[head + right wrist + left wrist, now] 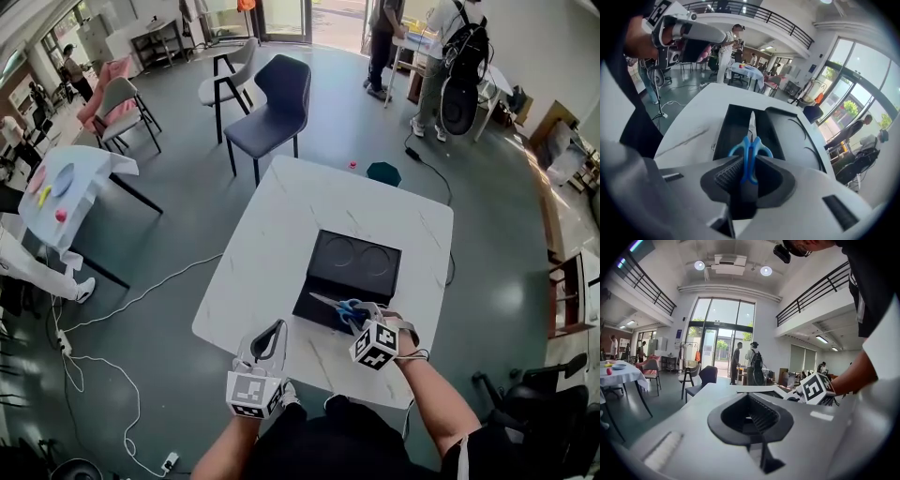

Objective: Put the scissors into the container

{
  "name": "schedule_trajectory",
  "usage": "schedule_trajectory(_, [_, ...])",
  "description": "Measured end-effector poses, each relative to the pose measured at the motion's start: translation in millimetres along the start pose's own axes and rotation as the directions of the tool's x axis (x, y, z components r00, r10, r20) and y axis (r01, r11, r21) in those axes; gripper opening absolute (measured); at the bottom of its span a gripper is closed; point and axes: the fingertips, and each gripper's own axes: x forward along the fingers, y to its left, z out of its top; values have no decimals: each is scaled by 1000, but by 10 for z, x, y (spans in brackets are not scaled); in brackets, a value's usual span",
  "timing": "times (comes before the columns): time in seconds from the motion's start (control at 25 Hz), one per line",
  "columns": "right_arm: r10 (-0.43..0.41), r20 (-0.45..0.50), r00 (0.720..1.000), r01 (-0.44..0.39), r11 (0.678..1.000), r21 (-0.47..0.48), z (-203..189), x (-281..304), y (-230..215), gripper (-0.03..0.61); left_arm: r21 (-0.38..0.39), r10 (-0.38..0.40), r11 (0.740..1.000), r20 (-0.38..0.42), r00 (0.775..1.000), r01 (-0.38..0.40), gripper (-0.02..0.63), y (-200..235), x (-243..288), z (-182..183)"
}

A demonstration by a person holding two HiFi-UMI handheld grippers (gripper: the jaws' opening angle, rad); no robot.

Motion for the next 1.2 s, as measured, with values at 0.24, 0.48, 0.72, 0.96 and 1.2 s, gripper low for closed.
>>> schedule_trajectory(0.24, [99, -85, 991, -98, 995, 17, -131, 220, 38, 86, -2, 16, 1000, 0, 1000, -16, 8, 41, -23, -18])
schedule_trajectory(0.48, [147, -156, 977, -149, 989, -3, -187, 335, 46, 86, -5, 27, 1000, -7, 1000, -27, 8, 63, -67, -26])
schedule_trajectory(0.72, [183, -227, 956, -186, 982, 7, -245, 466, 71, 87, -8, 33, 999, -9, 999, -33, 9, 118, -100, -51])
schedule_trajectory(0.96, [188, -276, 943, -191, 981, 13, -272, 521, 76, 96, -15, 45, 999, -10, 999, -45, 9, 154, -152, -57])
schedule_trajectory(1.2, [120, -172, 978, -119, 993, 16, 1, 253, -34, 141, 3, 38, 999, -15, 999, -38, 9, 135, -159, -22])
